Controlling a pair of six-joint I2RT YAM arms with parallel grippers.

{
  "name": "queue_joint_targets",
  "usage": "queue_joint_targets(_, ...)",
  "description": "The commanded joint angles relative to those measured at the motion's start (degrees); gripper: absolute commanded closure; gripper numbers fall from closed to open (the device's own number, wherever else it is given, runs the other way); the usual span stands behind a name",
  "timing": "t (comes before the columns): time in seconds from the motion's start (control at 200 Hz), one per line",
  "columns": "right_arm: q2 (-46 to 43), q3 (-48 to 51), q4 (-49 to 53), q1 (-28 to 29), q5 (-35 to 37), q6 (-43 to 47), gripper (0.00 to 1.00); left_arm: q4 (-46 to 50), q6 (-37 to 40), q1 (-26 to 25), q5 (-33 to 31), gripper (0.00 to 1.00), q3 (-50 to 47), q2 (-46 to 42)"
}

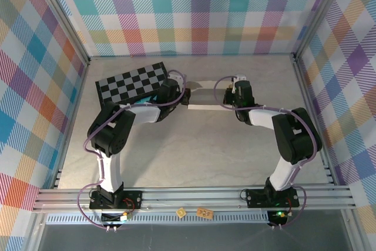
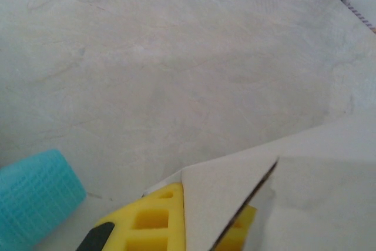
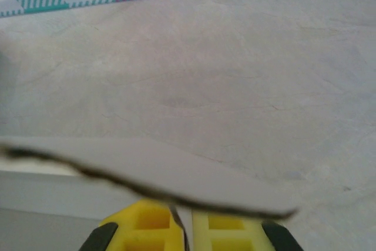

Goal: Fold the paper box

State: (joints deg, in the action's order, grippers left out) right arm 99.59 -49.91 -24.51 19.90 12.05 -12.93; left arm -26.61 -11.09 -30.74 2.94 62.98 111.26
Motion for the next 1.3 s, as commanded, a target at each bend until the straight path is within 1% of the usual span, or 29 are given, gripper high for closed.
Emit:
queue_joint_targets(0.0,-2.0,-0.8,9.5,2.1,-2.7,-2.6,0.99,0.9,1.3,-4.3,0.2,1.0,-3.6,-2.1)
queue_joint_targets(0.15,-2.8,1.3,9.1,2.7,-2.1,-4.0,0.95,-1.1,0.9,-6.4,-4.6,1.0,-7.9,-2.3)
queue_joint_targets(0.3,-4.0,2.3,8.6,2.6,-2.2,-3.5,0.91,-0.7,2.5,-8.5,-8.8,1.0,-9.3,-1.9)
queue_joint_targets(0.39,-4.8,1.5,11.1,2.7,-1.8,-4.0,0.87,-0.2,3.3,-9.2,-10.3,1.0,-9.4,-1.3)
queue_joint_targets(0.48,-5.4,0.1,14.8,2.7,-1.5,-5.3,0.85,0.1,3.7,-9.6,-11.4,1.0,-9.4,-0.6)
queue_joint_targets(0.56,-5.9,-0.1,17.2,2.7,-0.7,-7.0,0.8,0.3,3.9,-9.9,-12.6,1.0,-9.0,0.1)
queue_joint_targets(0.695,-6.9,-0.1,20.4,2.6,-1.0,-9.4,0.72,0.6,4.5,-10.1,-13.3,1.0,-8.3,1.1)
queue_joint_targets(0.795,-7.9,0.1,22.6,2.7,-1.3,-11.0,0.63,0.6,4.7,-10.2,-13.6,1.0,-7.8,1.7)
queue_joint_targets(0.89,-8.8,0.1,24.5,2.7,-2.1,-12.0,0.58,0.5,4.9,-10.2,-13.8,1.0,-7.5,2.1)
queue_joint_targets(1.035,-10.5,-0.3,27.8,2.6,-2.2,-15.0,0.46,1.0,5.9,-10.2,-13.4,1.0,-6.6,2.8)
queue_joint_targets(1.205,-12.8,-1.5,31.4,2.3,-1.5,-17.1,0.44,1.8,7.8,-10.2,-12.9,1.0,-6.1,3.2)
queue_joint_targets(1.295,-13.6,-2.3,33.1,2.1,-2.8,-18.1,0.44,2.3,8.6,-10.2,-12.6,1.0,-5.8,3.3)
